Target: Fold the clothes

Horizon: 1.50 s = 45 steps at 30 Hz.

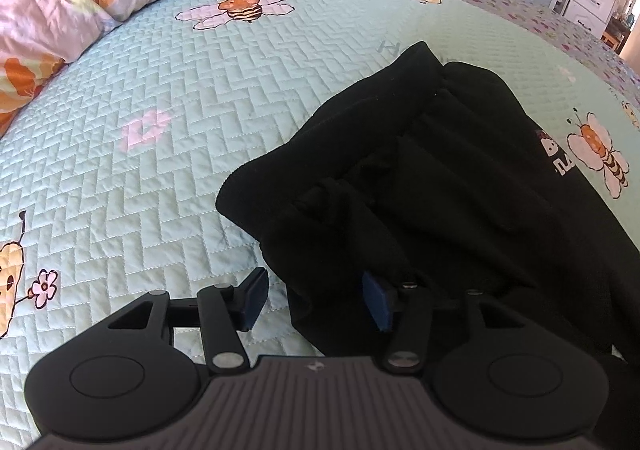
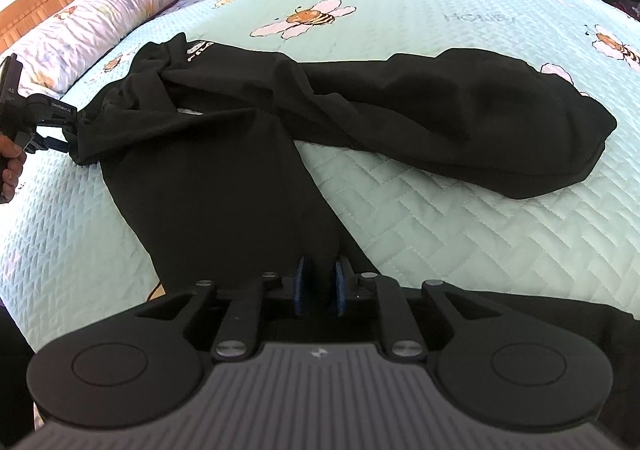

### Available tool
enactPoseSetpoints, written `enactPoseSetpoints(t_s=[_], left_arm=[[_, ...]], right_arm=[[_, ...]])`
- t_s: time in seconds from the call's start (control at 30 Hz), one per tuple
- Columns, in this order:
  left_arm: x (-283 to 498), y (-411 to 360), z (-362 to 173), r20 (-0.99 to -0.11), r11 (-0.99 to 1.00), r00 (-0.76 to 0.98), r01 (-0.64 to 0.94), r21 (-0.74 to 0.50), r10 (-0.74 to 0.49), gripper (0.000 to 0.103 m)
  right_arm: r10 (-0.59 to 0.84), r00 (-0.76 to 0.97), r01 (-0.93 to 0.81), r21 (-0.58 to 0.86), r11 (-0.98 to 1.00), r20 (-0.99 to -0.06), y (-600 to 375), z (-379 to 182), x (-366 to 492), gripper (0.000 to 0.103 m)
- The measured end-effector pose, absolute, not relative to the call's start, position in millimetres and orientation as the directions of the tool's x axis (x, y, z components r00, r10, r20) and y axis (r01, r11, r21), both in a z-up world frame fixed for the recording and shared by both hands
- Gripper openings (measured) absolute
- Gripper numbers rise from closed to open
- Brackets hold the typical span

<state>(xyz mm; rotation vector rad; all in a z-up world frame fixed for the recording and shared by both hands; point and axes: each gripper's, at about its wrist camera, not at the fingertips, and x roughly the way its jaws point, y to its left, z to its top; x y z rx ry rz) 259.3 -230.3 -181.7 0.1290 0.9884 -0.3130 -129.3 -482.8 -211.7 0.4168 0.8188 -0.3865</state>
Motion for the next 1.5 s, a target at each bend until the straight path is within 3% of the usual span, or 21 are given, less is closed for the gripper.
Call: enactPoseSetpoints(t_s=[0.2,0.53,0.9,1.37,1.5], left_arm=[[258,-232,-181,-0.836,0.947,0.513,0.321,-0.027,-0.198,0.055],[259,-233,-184,-0.837,0.946,0.513,0.325,-0.015,-0.19,0.057],[257,-236,-187,-0.831,0.942,0.527,0.335,0.013,-0.177,0.058],[262,-235,-193,-0.839,0.942,0.515,0.336,0.008,-0.176,0.064],[262,-236,-194,-0.837,0.942,0.519,0.336,0.016,-0.171,0.065]], right_arm=[[-0.166,0.625,0.479,0.206,0.853,-0.763,-480,-212,-128,0.027],[-0.163,0.631,0.482,0.218,0.849,-0.759,-480,-213,-128,0.03],[-0.156,0.643,0.462,0.217,0.86,-0.75,-477,-215,-125,0.049],[-0.188,0.637,0.475,0.187,0.86,-0.748,-482,-213,-122,0.05],[-0.219,0.62,0.504,0.168,0.847,-0.754,-489,-216,-121,0.056]])
